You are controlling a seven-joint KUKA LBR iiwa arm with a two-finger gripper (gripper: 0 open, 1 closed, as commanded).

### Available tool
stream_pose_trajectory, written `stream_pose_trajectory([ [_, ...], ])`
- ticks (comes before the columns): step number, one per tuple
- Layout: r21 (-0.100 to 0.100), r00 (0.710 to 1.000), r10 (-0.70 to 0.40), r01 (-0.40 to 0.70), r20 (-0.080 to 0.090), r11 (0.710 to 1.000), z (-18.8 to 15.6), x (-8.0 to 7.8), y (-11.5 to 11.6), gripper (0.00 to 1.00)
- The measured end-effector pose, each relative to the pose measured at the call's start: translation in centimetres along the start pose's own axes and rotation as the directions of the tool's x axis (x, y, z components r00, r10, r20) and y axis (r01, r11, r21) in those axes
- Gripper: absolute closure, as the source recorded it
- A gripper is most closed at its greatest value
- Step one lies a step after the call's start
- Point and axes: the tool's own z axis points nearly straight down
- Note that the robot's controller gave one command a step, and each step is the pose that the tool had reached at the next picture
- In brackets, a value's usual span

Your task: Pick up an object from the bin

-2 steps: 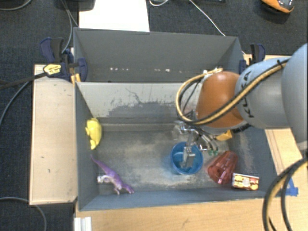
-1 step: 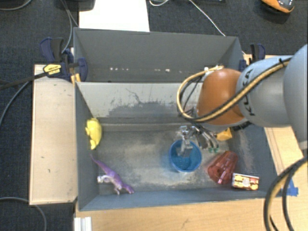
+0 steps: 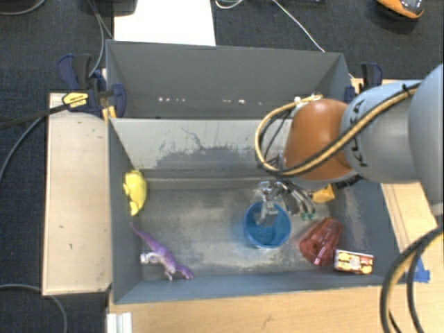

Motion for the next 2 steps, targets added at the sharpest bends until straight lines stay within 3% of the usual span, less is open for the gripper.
stream_pose_trajectory([
  [2,0.000,1.000,0.000,0.000,0.002,1.000,-0.73,-0.02,0.01,1.00],
])
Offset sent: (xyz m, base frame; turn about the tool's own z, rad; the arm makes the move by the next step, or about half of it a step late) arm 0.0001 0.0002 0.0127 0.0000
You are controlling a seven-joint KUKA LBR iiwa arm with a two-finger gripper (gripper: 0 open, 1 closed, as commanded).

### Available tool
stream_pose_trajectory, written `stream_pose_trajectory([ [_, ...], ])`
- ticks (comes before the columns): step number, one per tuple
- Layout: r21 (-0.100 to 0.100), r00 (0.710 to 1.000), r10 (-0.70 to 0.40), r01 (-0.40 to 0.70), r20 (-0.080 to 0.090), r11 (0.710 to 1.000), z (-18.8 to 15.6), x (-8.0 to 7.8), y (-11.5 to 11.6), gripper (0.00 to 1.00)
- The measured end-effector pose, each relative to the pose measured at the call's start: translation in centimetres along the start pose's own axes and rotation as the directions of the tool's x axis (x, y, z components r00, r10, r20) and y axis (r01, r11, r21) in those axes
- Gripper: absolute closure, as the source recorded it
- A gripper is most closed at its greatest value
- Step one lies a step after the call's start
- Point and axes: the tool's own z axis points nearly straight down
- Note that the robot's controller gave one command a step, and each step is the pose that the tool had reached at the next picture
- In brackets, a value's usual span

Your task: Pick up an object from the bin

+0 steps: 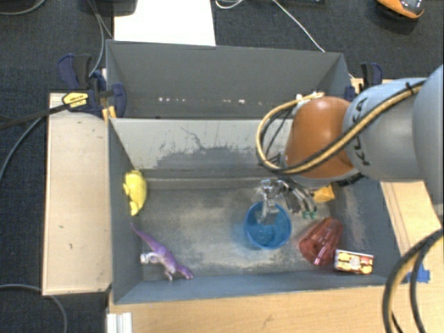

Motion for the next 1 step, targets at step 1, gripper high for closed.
stream_pose_trajectory([
  [1,0.000,1.000,0.000,0.000,-0.005,1.000,-0.70,0.10,0.02,1.00],
])
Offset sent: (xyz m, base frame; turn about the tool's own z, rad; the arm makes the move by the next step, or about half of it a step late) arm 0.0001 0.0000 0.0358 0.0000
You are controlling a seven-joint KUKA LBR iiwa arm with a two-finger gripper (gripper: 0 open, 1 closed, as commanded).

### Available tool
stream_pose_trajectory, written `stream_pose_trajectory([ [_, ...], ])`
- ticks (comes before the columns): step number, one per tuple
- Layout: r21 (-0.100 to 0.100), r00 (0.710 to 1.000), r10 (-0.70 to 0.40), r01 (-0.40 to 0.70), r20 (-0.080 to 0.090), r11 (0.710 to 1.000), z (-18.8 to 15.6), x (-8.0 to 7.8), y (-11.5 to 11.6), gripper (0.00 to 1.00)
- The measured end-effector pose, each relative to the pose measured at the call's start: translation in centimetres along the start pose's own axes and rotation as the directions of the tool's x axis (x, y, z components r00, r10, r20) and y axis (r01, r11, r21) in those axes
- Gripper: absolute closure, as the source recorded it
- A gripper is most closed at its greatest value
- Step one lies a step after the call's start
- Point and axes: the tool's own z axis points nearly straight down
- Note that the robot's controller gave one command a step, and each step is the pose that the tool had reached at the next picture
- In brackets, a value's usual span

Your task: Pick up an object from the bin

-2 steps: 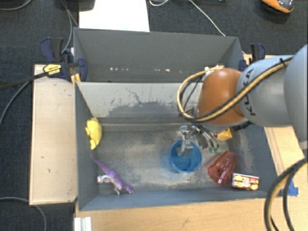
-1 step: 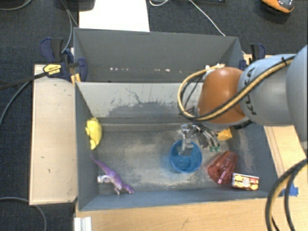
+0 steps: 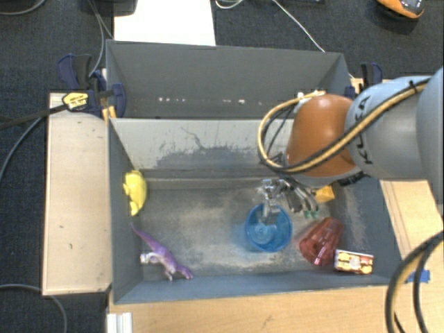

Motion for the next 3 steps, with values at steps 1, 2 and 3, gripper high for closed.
stream_pose_trajectory([
  [1,0.000,1.000,0.000,0.000,-0.003,1.000,-2.1,0.1,0.0,1.00],
  [2,0.000,1.000,0.000,0.000,0.005,1.000,-3.8,-0.2,0.0,1.00],
  [3,0.000,1.000,0.000,0.000,0.004,1.000,-5.0,-0.2,0.0,1.00],
])
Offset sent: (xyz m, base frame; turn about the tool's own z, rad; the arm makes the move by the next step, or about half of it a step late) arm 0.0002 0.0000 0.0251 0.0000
